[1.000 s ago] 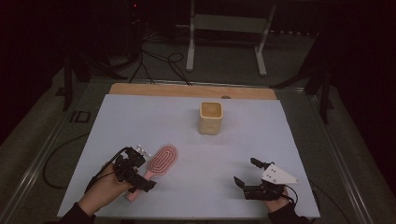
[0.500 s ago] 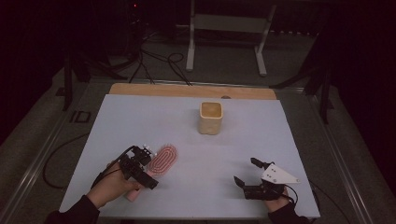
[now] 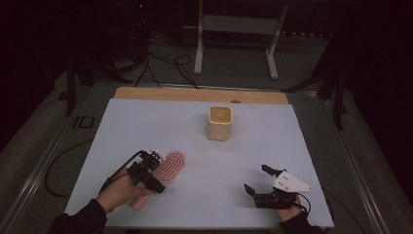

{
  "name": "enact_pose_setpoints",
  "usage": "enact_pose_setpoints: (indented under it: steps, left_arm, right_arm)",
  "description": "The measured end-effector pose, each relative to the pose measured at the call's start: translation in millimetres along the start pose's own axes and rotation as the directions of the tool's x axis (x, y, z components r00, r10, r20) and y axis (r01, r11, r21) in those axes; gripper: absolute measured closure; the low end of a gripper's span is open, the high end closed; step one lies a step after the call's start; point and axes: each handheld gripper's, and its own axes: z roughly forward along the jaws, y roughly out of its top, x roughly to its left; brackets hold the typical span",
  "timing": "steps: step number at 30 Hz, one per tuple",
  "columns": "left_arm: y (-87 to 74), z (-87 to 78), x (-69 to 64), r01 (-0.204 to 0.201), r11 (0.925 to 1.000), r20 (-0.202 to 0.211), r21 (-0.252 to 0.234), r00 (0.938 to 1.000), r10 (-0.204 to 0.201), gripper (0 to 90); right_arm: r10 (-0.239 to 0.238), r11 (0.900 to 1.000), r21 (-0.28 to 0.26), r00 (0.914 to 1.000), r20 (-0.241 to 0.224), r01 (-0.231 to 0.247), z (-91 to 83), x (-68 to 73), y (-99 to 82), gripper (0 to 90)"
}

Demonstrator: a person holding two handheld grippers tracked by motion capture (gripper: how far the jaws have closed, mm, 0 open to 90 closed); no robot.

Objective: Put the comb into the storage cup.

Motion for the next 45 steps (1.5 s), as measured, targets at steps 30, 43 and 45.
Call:
enact_pose_setpoints:
  steps: [30,43,45]
  left_arm:
    - [-1.4,10.2,7.3,0.010,0.9997,0.036,0.024,0.9993,-0.011,69.7]
    - [-4.8,3.3,4.1,-0.024,0.9981,0.059,-0.057,0.9979,0.027,70.3]
    - [-5.0,0.9,4.0,-0.025,0.9963,0.044,-0.082,0.9986,0.029,70.3]
  right_arm:
    - [-0.001,1.0000,0.004,1.0000,0.002,0.001,-0.2,-0.9,-0.3,9.7]
    - [0.002,1.0000,0.004,1.0000,0.007,-0.002,-0.2,-1.2,-0.1,9.7]
    - [0.006,1.0000,-0.001,1.0000,0.006,-0.005,-0.5,-1.8,0.0,9.7]
